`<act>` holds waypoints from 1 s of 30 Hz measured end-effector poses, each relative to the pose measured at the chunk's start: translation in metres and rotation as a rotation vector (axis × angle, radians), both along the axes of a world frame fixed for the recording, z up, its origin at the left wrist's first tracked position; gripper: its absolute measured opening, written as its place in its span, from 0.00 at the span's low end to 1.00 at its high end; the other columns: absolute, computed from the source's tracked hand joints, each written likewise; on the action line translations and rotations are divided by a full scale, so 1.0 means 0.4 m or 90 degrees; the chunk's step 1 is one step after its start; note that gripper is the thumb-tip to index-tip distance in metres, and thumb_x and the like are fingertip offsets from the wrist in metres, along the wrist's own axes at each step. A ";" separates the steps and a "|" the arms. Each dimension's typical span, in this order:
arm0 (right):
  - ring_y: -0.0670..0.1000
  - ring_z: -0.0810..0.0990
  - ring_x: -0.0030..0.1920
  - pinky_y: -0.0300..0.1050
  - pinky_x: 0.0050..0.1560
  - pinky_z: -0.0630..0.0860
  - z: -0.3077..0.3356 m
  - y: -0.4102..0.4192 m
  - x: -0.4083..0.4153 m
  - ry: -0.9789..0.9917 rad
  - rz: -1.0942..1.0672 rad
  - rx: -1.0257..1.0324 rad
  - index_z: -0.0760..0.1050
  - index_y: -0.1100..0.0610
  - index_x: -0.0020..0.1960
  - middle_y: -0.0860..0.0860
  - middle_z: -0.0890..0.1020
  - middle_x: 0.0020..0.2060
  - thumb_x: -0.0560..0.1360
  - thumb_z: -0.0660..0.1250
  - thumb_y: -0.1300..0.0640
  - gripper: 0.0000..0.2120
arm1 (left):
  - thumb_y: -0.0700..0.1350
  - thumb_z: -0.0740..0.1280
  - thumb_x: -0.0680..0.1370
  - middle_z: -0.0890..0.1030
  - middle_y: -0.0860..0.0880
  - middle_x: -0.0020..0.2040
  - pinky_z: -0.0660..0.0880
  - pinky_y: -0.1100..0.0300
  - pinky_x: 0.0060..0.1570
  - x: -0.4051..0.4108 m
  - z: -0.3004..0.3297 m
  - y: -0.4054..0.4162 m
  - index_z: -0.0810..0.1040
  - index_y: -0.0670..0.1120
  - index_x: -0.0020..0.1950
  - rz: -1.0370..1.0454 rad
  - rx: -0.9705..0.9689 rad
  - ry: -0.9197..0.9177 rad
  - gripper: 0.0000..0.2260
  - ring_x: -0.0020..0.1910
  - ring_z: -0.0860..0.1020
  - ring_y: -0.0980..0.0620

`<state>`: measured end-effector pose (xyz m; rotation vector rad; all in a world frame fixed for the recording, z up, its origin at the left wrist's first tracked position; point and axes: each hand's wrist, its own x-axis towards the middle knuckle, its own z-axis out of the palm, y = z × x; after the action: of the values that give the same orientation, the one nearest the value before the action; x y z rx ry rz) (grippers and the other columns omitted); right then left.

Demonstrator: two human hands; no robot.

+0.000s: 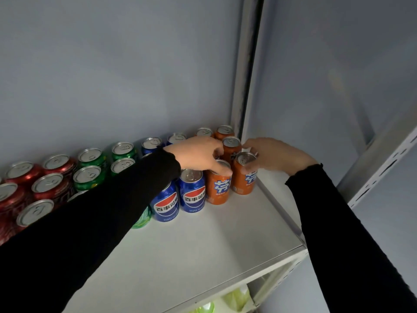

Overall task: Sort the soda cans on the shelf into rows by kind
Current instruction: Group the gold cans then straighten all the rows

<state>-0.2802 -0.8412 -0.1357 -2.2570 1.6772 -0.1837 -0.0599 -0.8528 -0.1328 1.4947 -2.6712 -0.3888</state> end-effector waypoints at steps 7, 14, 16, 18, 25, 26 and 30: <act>0.53 0.78 0.52 0.45 0.49 0.71 0.023 -0.111 0.082 0.020 0.009 -0.092 0.75 0.54 0.64 0.53 0.80 0.54 0.76 0.70 0.46 0.20 | 0.56 0.70 0.77 0.80 0.47 0.55 0.71 0.57 0.46 0.019 0.001 -0.090 0.80 0.47 0.58 0.096 -0.103 -0.024 0.16 0.51 0.77 0.48; 0.54 0.81 0.47 0.47 0.46 0.77 -0.012 -0.150 0.102 0.106 0.017 -0.130 0.81 0.56 0.55 0.54 0.83 0.47 0.74 0.71 0.50 0.13 | 0.57 0.72 0.74 0.76 0.46 0.50 0.74 0.51 0.46 0.012 -0.019 -0.104 0.83 0.44 0.52 0.075 -0.113 -0.037 0.17 0.47 0.76 0.48; 0.54 0.81 0.47 0.48 0.47 0.79 -0.013 -0.152 0.097 0.099 0.008 -0.136 0.82 0.57 0.54 0.55 0.83 0.47 0.73 0.72 0.49 0.14 | 0.57 0.72 0.74 0.78 0.45 0.49 0.73 0.53 0.43 0.014 -0.018 -0.107 0.83 0.43 0.52 0.080 -0.098 -0.045 0.18 0.46 0.77 0.48; 0.54 0.80 0.48 0.46 0.46 0.76 -0.013 -0.157 0.096 0.109 0.007 -0.123 0.81 0.57 0.55 0.55 0.83 0.48 0.73 0.73 0.49 0.16 | 0.58 0.73 0.73 0.79 0.45 0.48 0.72 0.55 0.40 0.014 -0.017 -0.112 0.83 0.43 0.52 0.079 -0.088 -0.055 0.19 0.45 0.77 0.47; 0.55 0.78 0.56 0.44 0.49 0.71 0.032 -0.224 0.080 0.059 -0.045 -0.104 0.77 0.58 0.63 0.54 0.80 0.57 0.78 0.68 0.49 0.18 | 0.54 0.68 0.79 0.80 0.45 0.54 0.66 0.58 0.45 0.049 0.023 -0.177 0.81 0.44 0.58 0.151 -0.135 0.036 0.15 0.51 0.75 0.49; 0.56 0.78 0.57 0.44 0.50 0.70 0.028 -0.240 0.087 0.035 -0.064 -0.132 0.76 0.58 0.64 0.54 0.80 0.59 0.79 0.67 0.50 0.17 | 0.53 0.67 0.80 0.78 0.44 0.59 0.68 0.57 0.50 0.053 0.018 -0.193 0.79 0.45 0.63 0.163 -0.142 0.024 0.17 0.55 0.75 0.48; 0.57 0.76 0.65 0.47 0.60 0.70 -0.013 -0.289 0.133 0.011 -0.047 -0.111 0.72 0.55 0.71 0.55 0.77 0.67 0.79 0.67 0.48 0.23 | 0.59 0.66 0.79 0.77 0.44 0.67 0.69 0.52 0.62 0.046 -0.028 -0.239 0.75 0.46 0.70 0.156 -0.074 -0.032 0.24 0.64 0.74 0.44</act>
<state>-0.2269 -0.9566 -0.1408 -2.3275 1.8185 -0.3422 -0.0414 -0.9483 -0.1441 1.7878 -2.4551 -0.1808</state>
